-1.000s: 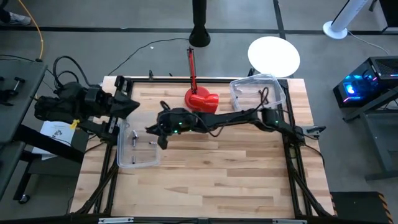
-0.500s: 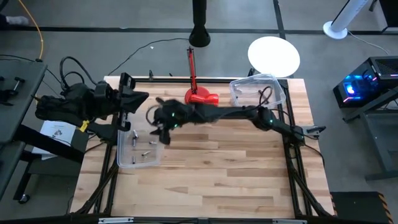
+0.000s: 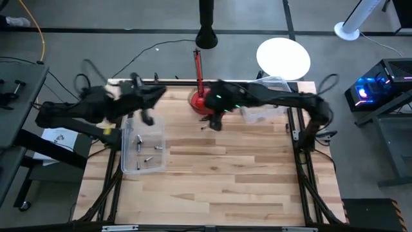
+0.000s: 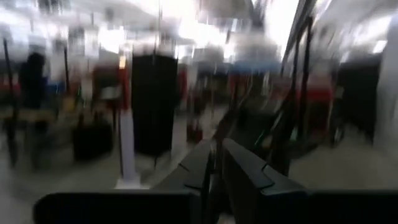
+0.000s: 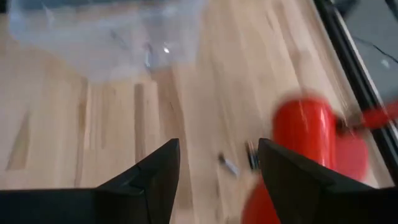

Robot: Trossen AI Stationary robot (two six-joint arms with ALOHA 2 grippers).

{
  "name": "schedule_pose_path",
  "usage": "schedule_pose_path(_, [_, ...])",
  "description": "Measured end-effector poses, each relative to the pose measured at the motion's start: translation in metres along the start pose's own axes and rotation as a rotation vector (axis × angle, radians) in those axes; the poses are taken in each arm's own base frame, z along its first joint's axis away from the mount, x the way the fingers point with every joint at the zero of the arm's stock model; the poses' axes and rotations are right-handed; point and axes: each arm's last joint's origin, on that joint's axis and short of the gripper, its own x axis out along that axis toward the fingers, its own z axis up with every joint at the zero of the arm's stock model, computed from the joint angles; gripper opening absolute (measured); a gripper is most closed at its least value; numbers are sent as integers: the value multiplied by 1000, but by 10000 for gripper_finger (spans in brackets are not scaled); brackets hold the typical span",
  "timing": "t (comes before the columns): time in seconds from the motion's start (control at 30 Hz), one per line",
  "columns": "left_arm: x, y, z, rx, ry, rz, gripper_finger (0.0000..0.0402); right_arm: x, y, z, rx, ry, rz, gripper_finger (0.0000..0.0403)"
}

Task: Sort batteries
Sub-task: Put the silver battery into the bottom transparent bin

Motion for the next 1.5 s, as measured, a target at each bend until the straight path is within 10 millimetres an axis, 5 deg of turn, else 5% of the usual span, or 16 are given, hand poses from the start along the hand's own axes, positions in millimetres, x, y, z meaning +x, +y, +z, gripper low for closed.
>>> schedule_pose_path(0.33, [70,1,-107,-88,589,-213,118,-85,27,-86,361,-169,-213,210])
schedule_pose_path(0.57, [93,-37,-190,-40,911,-282,159,-118,40,-103,449,-275,-303,210])
schedule_pose_path(0.8, [115,-30,-263,-48,1049,-93,166,-122,40,-104,462,-290,-311,210])
schedule_pose_path(1.03, [120,-5,-308,-59,1173,24,166,-122,40,-104,463,-290,-311,210])
schedule_pose_path(1.37, [138,5,-335,7,1207,39,163,-122,40,-104,504,-297,-301,210])
schedule_pose_path(1.5, [138,5,-342,1,1216,29,113,-122,41,-104,507,-299,-292,210])
